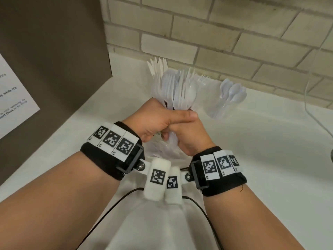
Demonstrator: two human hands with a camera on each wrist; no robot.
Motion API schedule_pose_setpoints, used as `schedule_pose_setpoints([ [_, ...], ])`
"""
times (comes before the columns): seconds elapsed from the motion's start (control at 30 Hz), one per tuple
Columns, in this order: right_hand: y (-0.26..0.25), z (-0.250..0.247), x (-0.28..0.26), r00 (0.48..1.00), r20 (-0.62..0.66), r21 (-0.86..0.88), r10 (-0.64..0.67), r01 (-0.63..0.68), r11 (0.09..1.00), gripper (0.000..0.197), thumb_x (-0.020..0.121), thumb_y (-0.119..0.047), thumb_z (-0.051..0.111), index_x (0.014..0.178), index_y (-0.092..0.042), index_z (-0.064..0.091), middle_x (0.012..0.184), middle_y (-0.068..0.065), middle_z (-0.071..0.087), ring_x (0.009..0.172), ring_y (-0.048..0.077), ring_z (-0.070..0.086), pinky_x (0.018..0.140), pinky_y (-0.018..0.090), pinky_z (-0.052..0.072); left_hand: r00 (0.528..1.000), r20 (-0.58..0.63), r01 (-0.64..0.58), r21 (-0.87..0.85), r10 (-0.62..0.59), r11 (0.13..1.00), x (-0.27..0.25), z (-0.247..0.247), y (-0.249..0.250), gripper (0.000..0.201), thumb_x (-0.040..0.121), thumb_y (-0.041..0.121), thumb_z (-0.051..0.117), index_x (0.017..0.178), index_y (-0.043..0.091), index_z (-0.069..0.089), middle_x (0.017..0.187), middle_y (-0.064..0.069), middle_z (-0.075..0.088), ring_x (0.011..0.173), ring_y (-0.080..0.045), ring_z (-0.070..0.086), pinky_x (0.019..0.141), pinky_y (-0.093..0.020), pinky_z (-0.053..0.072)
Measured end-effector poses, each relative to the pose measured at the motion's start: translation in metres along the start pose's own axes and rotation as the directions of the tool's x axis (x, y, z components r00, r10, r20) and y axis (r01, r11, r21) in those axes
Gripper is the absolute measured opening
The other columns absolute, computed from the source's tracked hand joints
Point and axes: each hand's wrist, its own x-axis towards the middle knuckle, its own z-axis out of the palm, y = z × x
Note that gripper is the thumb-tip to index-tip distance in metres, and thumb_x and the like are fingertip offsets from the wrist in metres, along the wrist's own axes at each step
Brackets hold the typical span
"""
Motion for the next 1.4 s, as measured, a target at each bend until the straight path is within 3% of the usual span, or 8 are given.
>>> schedule_pose_setpoints([
  [0.13,0.000,-0.008,-0.004,0.999,0.036,-0.008,-0.013,0.013,1.000,0.021,0.062,0.018,0.063,0.077,0.003,0.065,0.070,0.016,0.063,0.070,0.024,0.063,0.065,0.037,0.055,0.997,-0.030,-0.068,-0.069,0.066,0.995,0.000,0.004,0.002,0.024,0.074,0.012,0.074,0.096,0.003,0.072,0.097,-0.013,0.074,0.089,-0.027,0.071,0.073,-0.040,0.058],
  [0.3,0.001,-0.005,-0.006,1.000,0.024,-0.128,-0.003,0.006,0.992,0.029,0.076,0.012,0.063,0.094,-0.010,0.059,0.075,-0.002,0.067,0.056,0.003,0.062,0.055,0.025,0.053,0.997,0.063,-0.043,0.036,0.041,0.998,-0.001,0.010,-0.001,0.026,0.081,0.024,0.072,0.104,0.012,0.070,0.101,0.007,0.074,0.073,-0.022,0.066,0.045,-0.025,0.041],
  [0.47,-0.007,-0.023,-0.008,0.989,0.115,-0.276,0.090,-0.055,0.960,0.037,0.067,-0.011,0.085,0.098,-0.014,0.065,0.096,0.001,0.072,0.092,0.011,0.069,0.086,0.027,0.055,0.991,-0.068,-0.118,-0.068,0.114,0.991,0.001,0.003,-0.004,0.024,0.084,0.028,0.067,0.098,0.008,0.072,0.098,-0.004,0.075,0.095,-0.015,0.070,0.087,-0.033,0.054],
  [0.57,-0.021,-0.045,-0.005,0.994,-0.062,-0.325,0.086,-0.101,0.940,0.031,0.069,-0.032,0.084,0.091,-0.018,0.068,0.088,-0.004,0.073,0.081,0.009,0.070,0.079,0.025,0.055,0.984,-0.143,-0.130,-0.174,0.105,0.976,0.005,-0.007,-0.011,0.014,0.092,0.013,0.059,0.082,0.009,0.067,0.078,-0.005,0.070,0.079,-0.019,0.068,0.081,-0.036,0.055],
  [0.7,-0.044,-0.051,0.000,0.942,-0.320,-0.128,-0.098,0.059,0.990,0.010,0.086,-0.026,0.070,0.092,-0.020,0.065,0.084,-0.006,0.066,0.062,0.010,0.062,0.065,0.029,0.052,0.997,0.067,-0.023,-0.099,0.030,0.995,0.004,-0.010,-0.022,0.007,0.092,0.012,0.058,0.086,0.010,0.060,0.065,-0.003,0.054,0.061,-0.016,0.055,0.075,-0.042,0.051],
  [0.83,-0.052,-0.048,0.002,0.980,-0.168,-0.194,-0.104,0.070,0.979,0.026,0.090,-0.028,0.065,0.113,-0.015,0.063,0.088,-0.006,0.061,0.060,0.008,0.056,0.064,0.027,0.052,0.974,0.224,0.067,-0.149,-0.033,0.987,0.002,-0.008,-0.031,0.010,0.087,0.013,0.059,0.097,0.011,0.058,0.070,-0.002,0.052,0.061,-0.011,0.054,0.068,-0.032,0.049],
  [1.0,-0.050,-0.048,0.002,0.978,-0.195,-0.163,-0.080,0.048,0.986,0.002,0.086,-0.018,0.070,0.086,-0.016,0.070,0.080,-0.001,0.064,0.052,0.009,0.051,0.056,0.027,0.048,0.949,0.311,0.124,-0.200,-0.058,0.972,0.002,-0.011,-0.036,0.017,0.086,0.013,0.064,0.103,0.011,0.061,0.070,0.001,0.057,0.066,-0.014,0.061,0.067,-0.028,0.057],
  [1.4,-0.047,-0.049,0.007,0.973,-0.229,-0.166,-0.009,-0.030,0.986,0.017,0.088,-0.025,0.068,0.078,-0.011,0.072,0.054,0.002,0.056,0.052,0.014,0.048,0.057,0.028,0.048,0.947,0.317,0.132,-0.215,-0.059,0.968,0.006,-0.012,-0.046,0.019,0.086,0.021,0.063,0.104,0.016,0.065,0.068,0.005,0.061,0.061,-0.012,0.057,0.060,-0.027,0.053],
])
